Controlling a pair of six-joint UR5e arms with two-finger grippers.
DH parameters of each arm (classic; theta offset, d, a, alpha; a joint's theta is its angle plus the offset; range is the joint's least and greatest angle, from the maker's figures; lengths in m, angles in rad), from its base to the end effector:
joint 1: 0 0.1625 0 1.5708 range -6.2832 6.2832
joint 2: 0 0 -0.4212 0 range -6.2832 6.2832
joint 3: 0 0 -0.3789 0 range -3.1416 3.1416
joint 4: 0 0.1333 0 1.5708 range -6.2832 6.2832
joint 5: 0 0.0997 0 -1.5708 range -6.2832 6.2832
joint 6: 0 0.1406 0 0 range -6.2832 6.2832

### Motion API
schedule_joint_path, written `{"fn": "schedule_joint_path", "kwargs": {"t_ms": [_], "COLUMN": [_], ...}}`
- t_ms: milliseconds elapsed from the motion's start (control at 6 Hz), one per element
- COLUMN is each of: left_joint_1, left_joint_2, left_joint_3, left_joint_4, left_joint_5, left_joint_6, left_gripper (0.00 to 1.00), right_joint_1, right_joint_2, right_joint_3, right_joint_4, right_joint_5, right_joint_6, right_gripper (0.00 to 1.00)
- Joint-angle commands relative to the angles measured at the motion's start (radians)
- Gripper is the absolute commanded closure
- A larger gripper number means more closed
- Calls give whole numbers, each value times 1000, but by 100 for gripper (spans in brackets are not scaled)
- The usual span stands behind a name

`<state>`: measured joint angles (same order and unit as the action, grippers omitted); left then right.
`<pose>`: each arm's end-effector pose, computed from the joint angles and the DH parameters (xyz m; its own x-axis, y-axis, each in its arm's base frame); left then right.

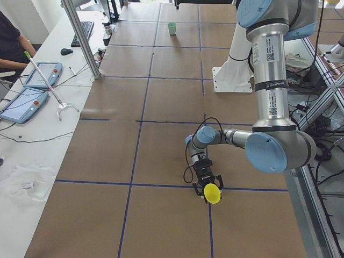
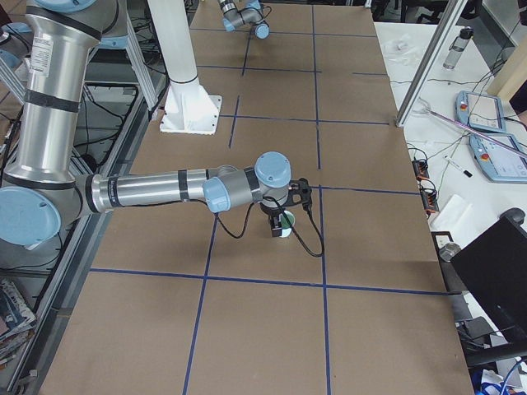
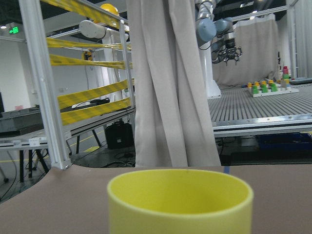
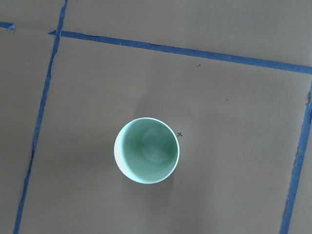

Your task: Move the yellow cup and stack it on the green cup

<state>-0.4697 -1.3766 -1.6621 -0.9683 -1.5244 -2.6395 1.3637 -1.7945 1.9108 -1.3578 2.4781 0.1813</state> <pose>0.1868 -0.2516 0.7863 -0.0461 -0.9586 0.2811 0.7998 0.1332 0.5853 -0.0613 -0.4012 0.5789 0.5764 -0.2028 0.7916 0.0922 0.9787 0.1837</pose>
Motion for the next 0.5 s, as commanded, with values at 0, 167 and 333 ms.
{"fn": "schedule_joint_path", "kwargs": {"t_ms": [0, 167, 333], "left_joint_1": [-13, -30, -94], "left_joint_2": [-10, -63, -146], "left_joint_3": [-5, -5, -4], "left_joint_4": [-3, -7, -56], "left_joint_5": [238, 341, 506], "left_joint_6": [19, 29, 103], "left_gripper": [94, 95, 95], "right_joint_1": [-2, -23, -31], "right_joint_2": [1, 10, 27], "right_joint_3": [22, 19, 14], "right_joint_4": [0, 0, -1], "right_joint_5": [1, -2, -4], "right_joint_6": [-5, 0, 3], "right_gripper": [0, 0, 0]}}
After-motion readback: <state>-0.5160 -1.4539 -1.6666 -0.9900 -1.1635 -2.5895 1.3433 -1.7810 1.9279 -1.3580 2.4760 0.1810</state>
